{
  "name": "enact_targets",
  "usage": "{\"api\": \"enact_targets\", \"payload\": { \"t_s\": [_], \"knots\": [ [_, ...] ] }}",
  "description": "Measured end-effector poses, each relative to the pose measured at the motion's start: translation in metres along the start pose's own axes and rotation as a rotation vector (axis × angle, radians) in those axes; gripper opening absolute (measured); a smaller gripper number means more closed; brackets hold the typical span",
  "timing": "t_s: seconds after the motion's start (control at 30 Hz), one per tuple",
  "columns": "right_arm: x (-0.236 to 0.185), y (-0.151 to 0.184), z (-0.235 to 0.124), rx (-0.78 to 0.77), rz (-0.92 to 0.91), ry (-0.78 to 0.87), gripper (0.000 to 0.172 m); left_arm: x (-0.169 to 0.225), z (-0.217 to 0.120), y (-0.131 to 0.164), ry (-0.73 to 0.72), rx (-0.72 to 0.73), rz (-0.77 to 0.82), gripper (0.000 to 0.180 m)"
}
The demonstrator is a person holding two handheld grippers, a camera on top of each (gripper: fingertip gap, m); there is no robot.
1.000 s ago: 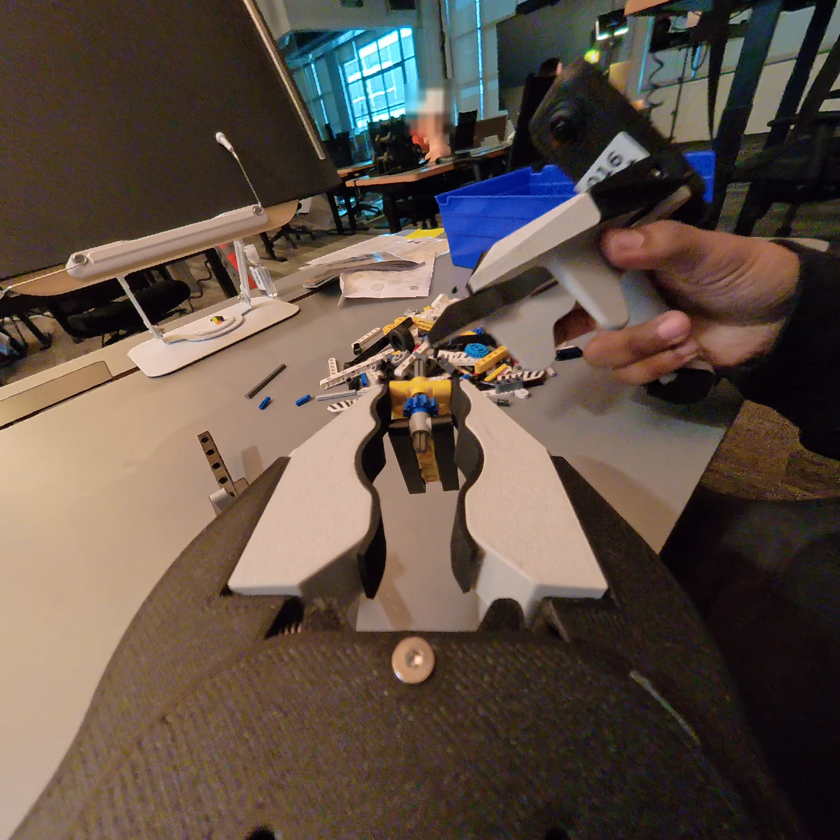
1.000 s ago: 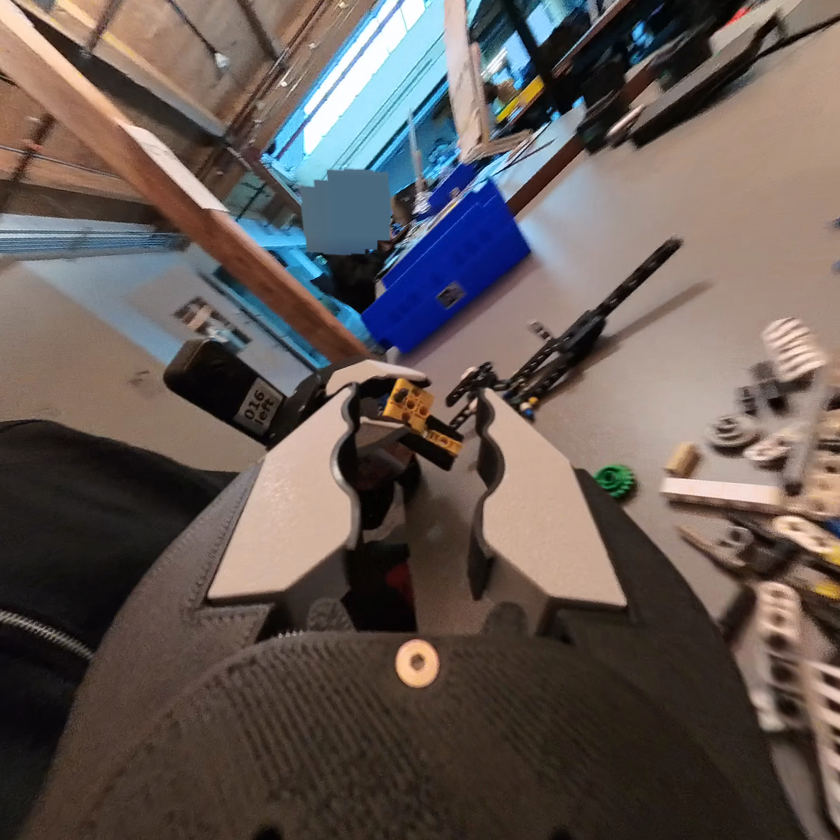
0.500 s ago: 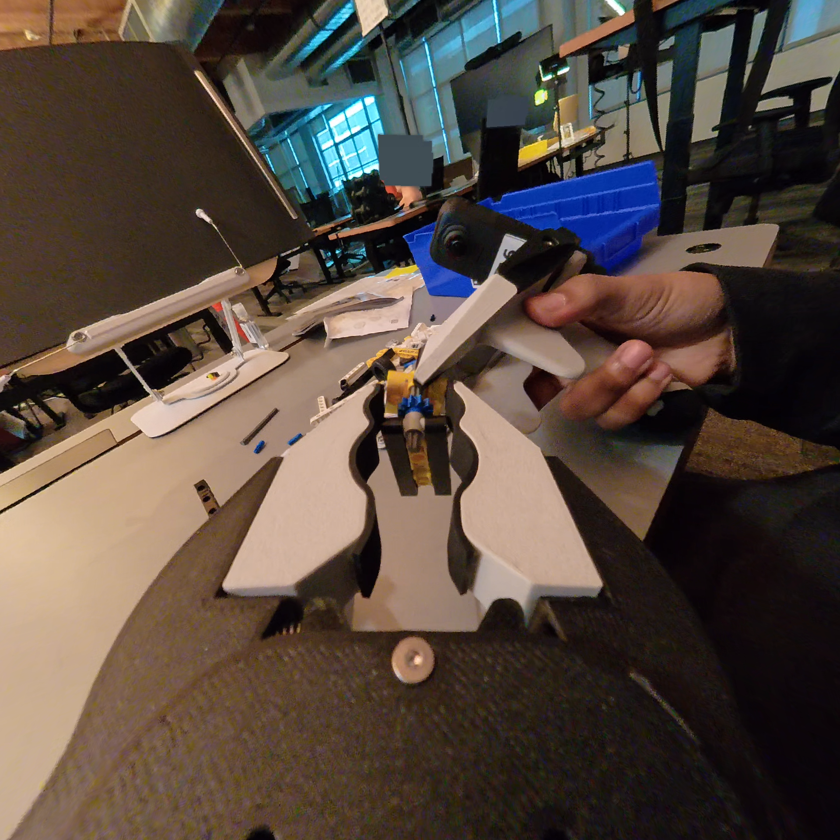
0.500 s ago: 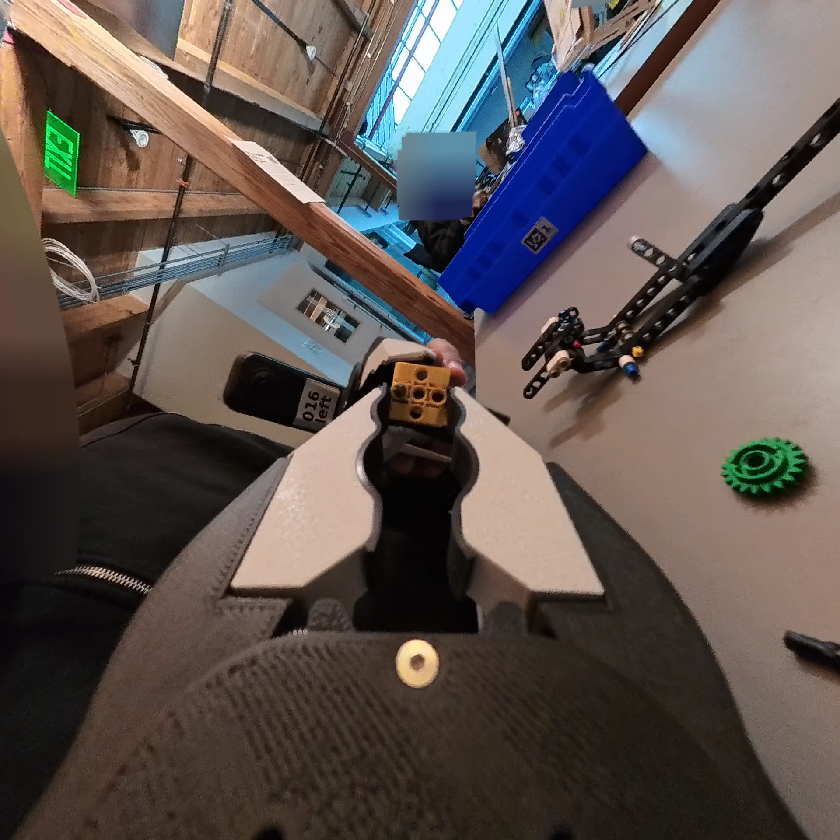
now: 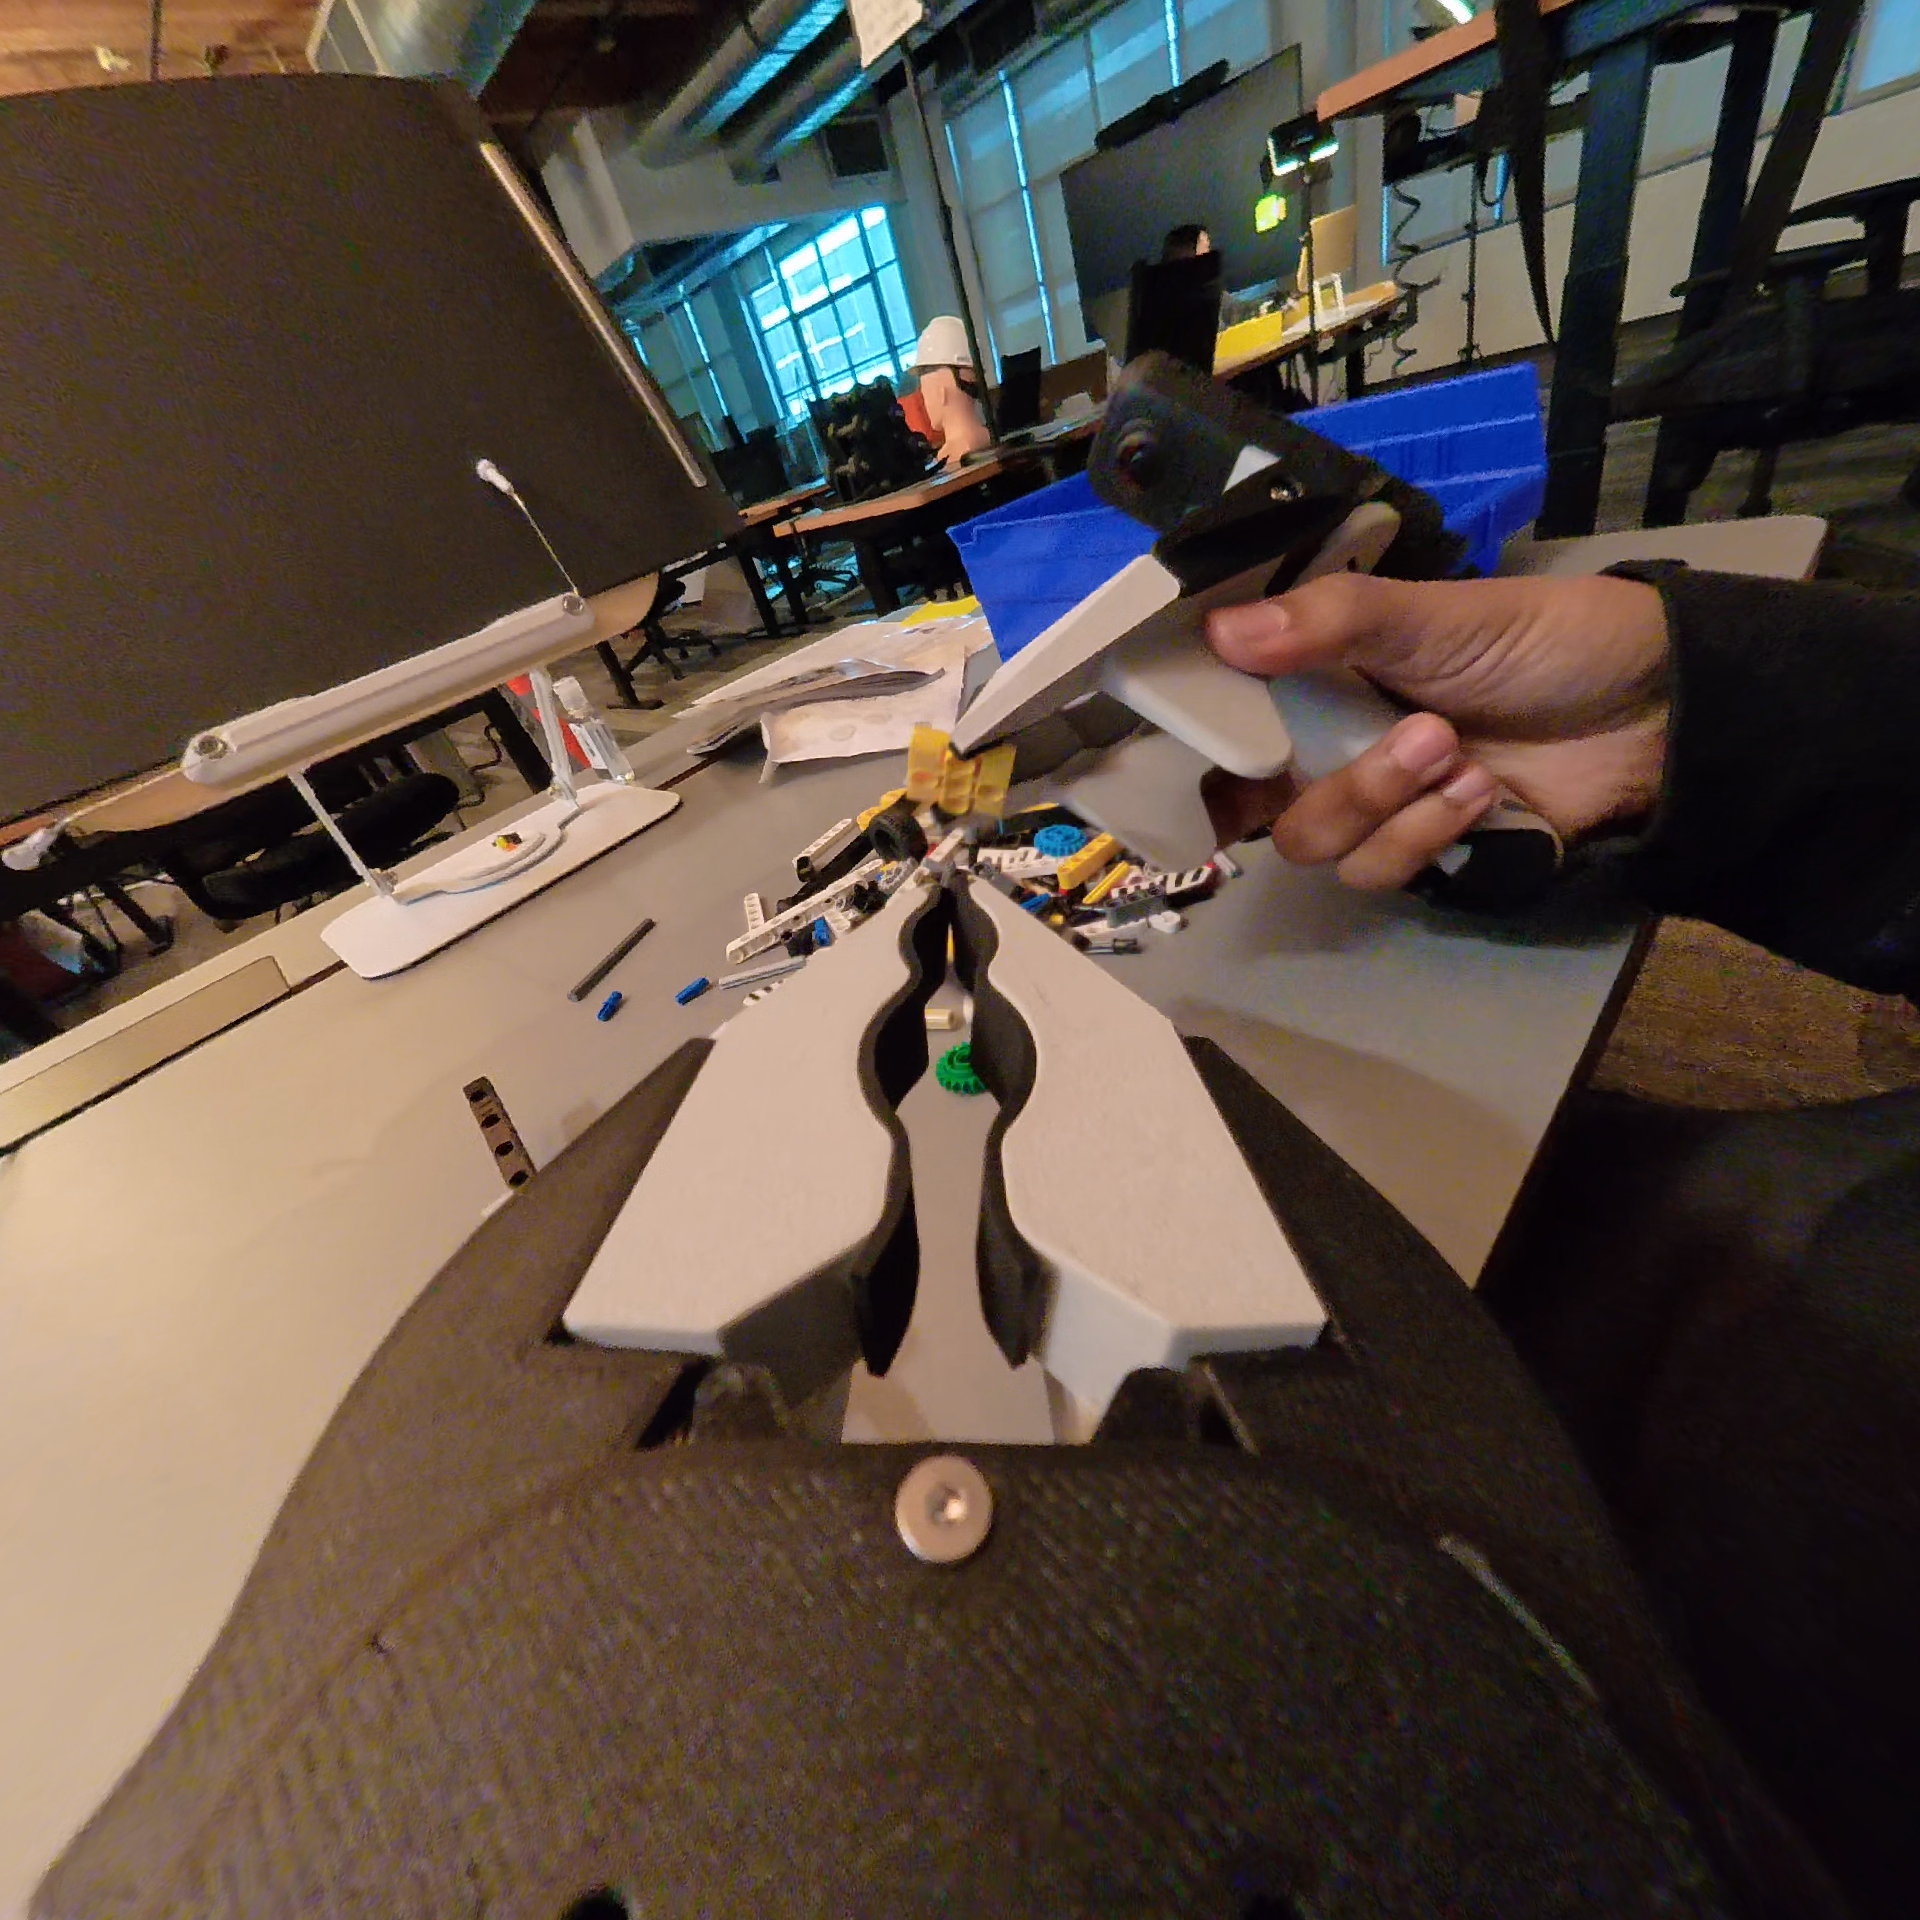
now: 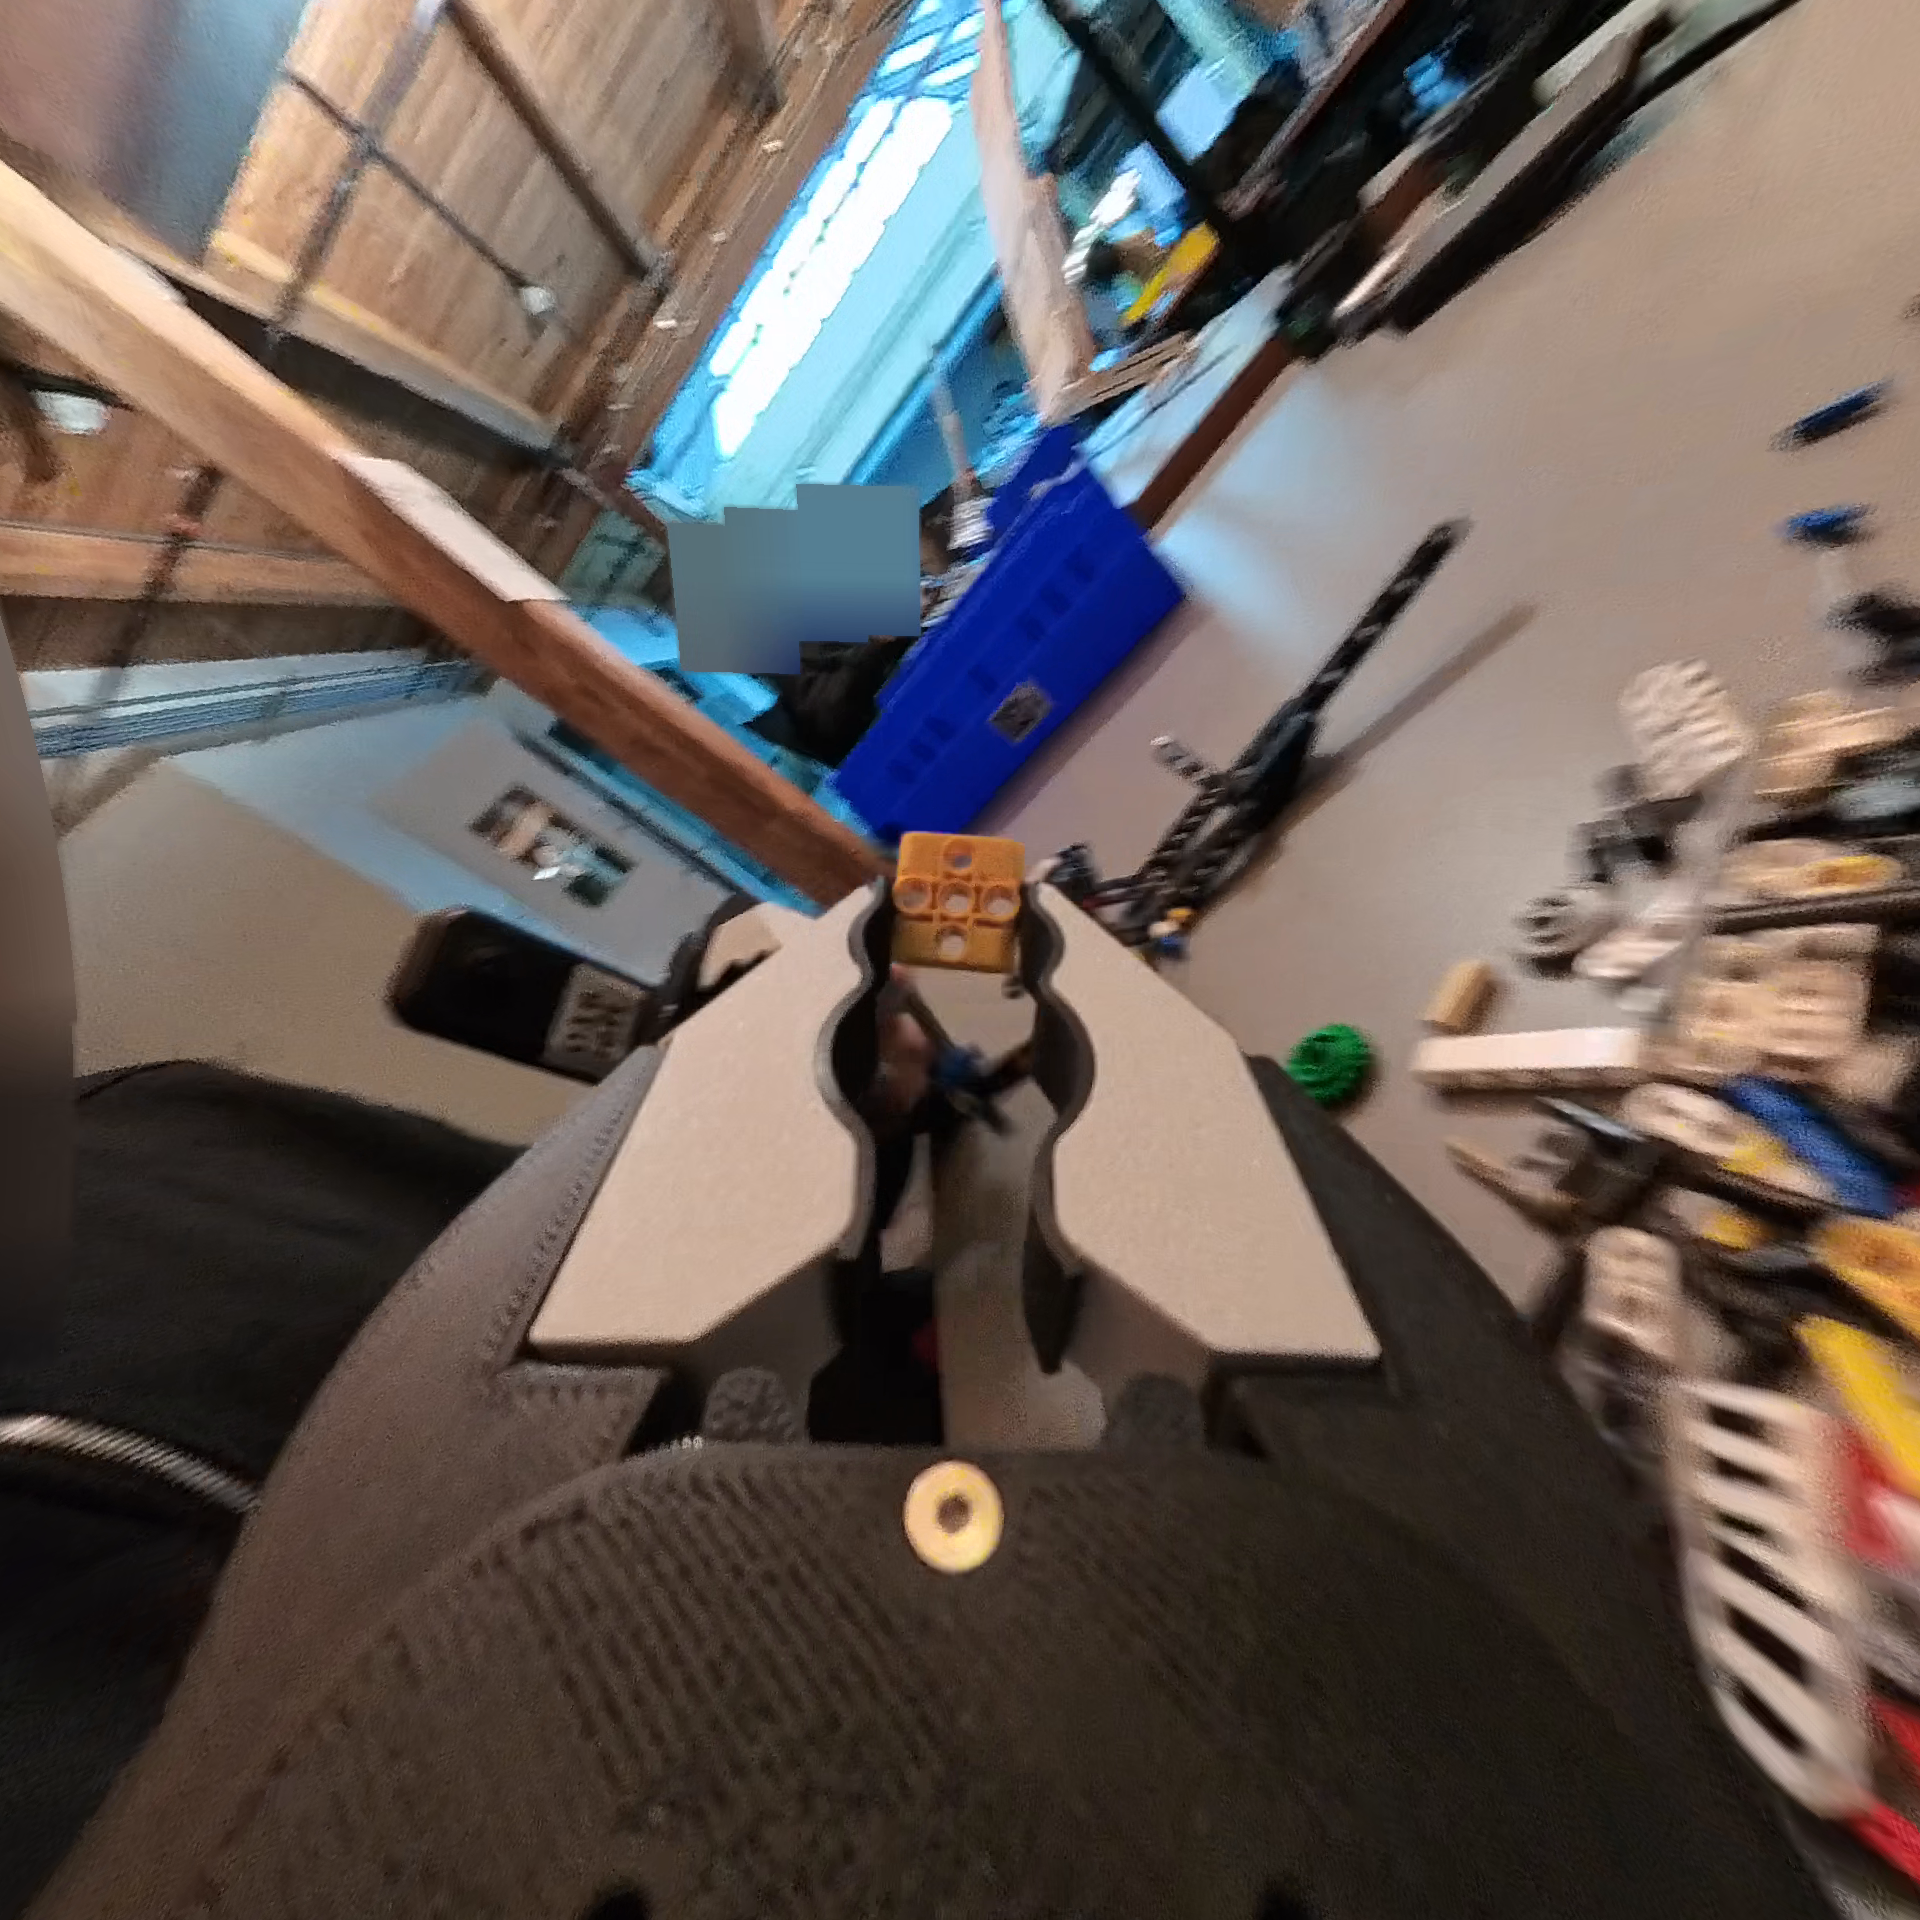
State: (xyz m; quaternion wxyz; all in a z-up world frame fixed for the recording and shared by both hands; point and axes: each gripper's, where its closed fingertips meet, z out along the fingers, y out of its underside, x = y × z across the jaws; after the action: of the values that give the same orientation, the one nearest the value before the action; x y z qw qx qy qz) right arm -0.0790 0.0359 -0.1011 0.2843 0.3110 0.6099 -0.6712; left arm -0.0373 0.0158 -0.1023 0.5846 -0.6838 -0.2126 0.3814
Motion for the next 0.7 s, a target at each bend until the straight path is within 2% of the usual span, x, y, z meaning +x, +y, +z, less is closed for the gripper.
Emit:
{"api": "enact_targets", "payload": {
  "t_s": [0.1,0.2,0.27,0.33,0.5,0.6,0.7],
  "knots": [
    [0.033,-0.014,-0.024,0.013,-0.158,0.256,0.022,-0.004,0.001,0.001,-0.005,-0.006,-0.025,0.000],
    [0.072,-0.020,-0.051,-0.079,-0.417,0.617,0.022,-0.007,0.001,0.002,-0.013,-0.012,-0.046,0.000],
    [0.083,-0.024,-0.063,-0.139,-0.578,0.777,0.022,-0.006,0.001,0.002,-0.008,-0.012,-0.047,0.000],
    [0.081,-0.023,-0.062,-0.172,-0.685,0.814,0.022,-0.006,0.002,0.002,-0.007,-0.016,-0.044,0.000],
    [0.055,-0.017,-0.038,-0.201,-0.940,0.753,0.022,-0.005,0.002,0.003,-0.009,-0.019,-0.037,0.000],
    [0.045,-0.017,-0.032,-0.222,-1.119,0.791,0.022,-0.006,0.001,0.002,-0.008,-0.013,-0.044,0.000],
    [0.049,-0.016,-0.032,-0.250,-1.166,0.838,0.022,-0.007,0.001,0.001,-0.007,-0.005,-0.052,0.000]
  ]
}}
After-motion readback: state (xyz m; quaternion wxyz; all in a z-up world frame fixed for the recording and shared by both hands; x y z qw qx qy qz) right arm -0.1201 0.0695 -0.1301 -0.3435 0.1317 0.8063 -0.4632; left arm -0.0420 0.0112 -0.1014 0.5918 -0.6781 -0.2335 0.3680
